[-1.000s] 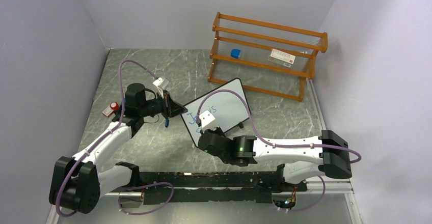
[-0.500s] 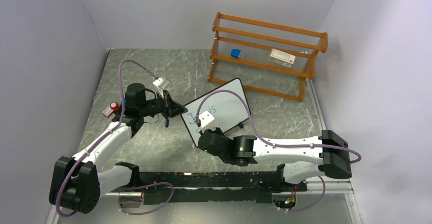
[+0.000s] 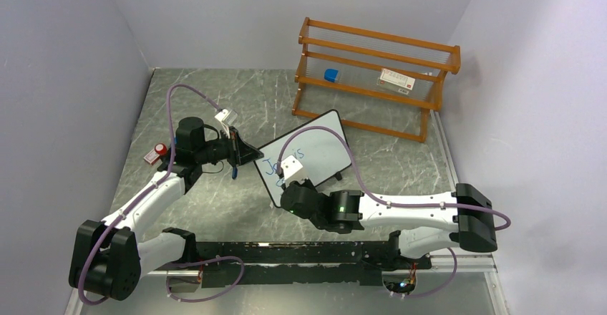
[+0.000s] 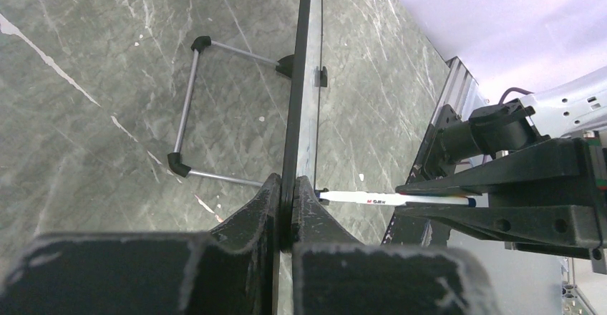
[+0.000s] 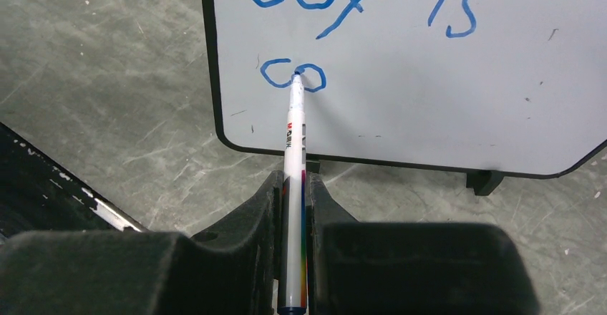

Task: Write a sentence on the whiteboard

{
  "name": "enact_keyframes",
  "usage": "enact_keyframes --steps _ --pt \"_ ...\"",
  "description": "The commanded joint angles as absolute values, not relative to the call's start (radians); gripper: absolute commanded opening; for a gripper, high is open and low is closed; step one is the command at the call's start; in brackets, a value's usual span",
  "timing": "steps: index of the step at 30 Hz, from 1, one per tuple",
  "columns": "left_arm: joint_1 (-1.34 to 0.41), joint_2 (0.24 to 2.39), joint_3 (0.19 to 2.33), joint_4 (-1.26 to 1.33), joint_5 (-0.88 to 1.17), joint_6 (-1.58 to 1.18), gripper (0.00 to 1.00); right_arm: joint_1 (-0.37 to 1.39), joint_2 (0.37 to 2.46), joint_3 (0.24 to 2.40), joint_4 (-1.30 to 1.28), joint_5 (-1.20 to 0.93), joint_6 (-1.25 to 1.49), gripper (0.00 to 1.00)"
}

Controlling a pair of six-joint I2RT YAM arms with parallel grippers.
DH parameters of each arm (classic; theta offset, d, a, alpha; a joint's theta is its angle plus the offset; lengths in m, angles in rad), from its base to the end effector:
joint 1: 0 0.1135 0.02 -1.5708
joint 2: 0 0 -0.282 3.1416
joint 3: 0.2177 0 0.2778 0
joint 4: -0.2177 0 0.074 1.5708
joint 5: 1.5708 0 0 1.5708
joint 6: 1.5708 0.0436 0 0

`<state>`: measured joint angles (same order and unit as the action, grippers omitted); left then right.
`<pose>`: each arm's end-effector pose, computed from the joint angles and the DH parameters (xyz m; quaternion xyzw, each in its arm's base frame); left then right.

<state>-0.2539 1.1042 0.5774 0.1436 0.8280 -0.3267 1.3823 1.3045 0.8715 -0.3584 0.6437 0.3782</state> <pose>0.2376 -0.0948 0.2422 0.1973 0.7665 -0.4661 0.3954 0.0807 0.2836 0.2488 -0.3169 0.8271 0.0915 0.4551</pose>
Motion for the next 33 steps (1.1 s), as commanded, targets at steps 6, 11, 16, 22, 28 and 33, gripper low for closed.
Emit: enact_keyframes --steps 6,11,16,22,28,33 --pt "-0.238 1.127 0.565 0.078 0.724 -0.267 0.05 1.376 1.220 0.852 -0.381 0.720 0.413 0.00" --pt "-0.238 1.127 0.565 0.079 0.724 -0.267 0.05 1.376 1.233 0.857 -0.405 0.748 0.436 0.00" --pt "-0.238 1.129 0.563 0.080 0.727 -0.269 0.05 1.374 1.251 0.856 -0.398 0.746 0.445 0.00" --pt "-0.237 1.129 0.563 0.081 0.729 -0.271 0.05 1.374 1.270 0.863 -0.384 0.735 0.437 0.00" --pt "-0.237 1.127 0.563 0.082 0.729 -0.271 0.05 1.373 1.279 0.864 -0.373 0.734 0.441 0.00" --pt "-0.238 1.129 0.563 0.081 0.729 -0.270 0.05 1.371 1.283 0.864 -0.366 0.735 0.442 0.00"
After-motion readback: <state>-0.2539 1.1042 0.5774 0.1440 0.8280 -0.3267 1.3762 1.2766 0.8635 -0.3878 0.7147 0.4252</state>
